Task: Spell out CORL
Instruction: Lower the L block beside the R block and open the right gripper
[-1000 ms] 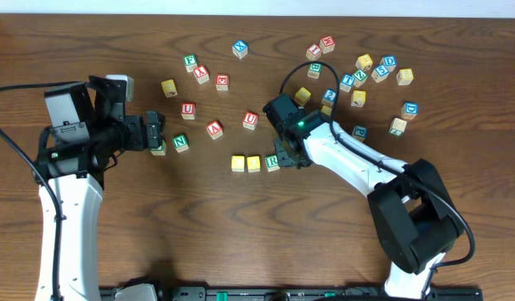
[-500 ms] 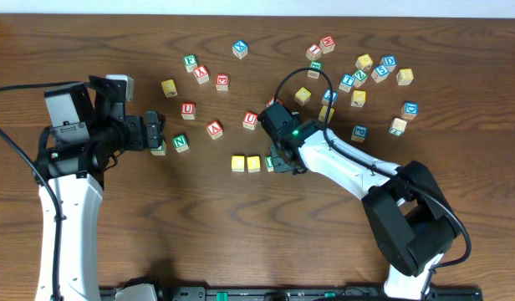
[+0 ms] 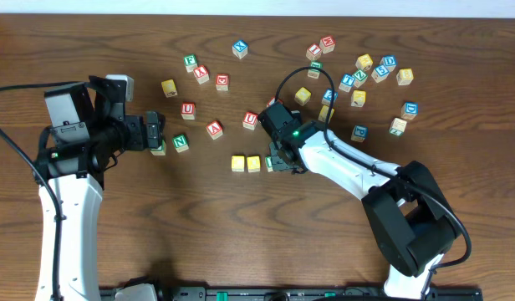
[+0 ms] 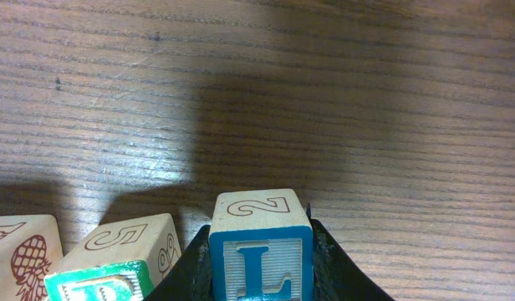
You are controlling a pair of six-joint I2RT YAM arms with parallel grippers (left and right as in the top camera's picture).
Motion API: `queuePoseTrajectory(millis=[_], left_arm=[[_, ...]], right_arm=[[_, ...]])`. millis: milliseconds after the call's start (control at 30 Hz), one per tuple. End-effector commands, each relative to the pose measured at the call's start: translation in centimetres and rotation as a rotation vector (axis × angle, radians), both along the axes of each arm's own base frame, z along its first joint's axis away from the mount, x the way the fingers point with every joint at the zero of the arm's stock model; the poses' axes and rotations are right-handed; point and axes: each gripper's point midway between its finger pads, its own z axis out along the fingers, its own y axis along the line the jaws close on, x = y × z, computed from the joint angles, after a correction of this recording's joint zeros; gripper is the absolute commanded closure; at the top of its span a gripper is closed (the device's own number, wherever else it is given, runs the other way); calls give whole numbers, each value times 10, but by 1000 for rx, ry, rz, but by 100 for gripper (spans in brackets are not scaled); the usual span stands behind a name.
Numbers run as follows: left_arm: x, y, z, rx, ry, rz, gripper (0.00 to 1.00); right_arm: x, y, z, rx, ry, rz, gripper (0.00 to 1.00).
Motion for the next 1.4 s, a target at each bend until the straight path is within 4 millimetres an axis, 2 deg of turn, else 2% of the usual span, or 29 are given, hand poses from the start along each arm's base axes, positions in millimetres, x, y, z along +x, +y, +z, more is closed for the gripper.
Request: queuePoseTrajectory(millis=[0, 500, 1367], left_arm=[[0, 2, -1, 8, 0, -2, 1], [0, 2, -1, 8, 1, -2, 1], [0, 1, -1, 7, 3, -2, 1]], right_arm=[[-7, -5, -9, -15, 18, -38, 94], [-18, 9, -10, 19, 44, -40, 92], [-26, 7, -12, 14, 74, -64, 88]])
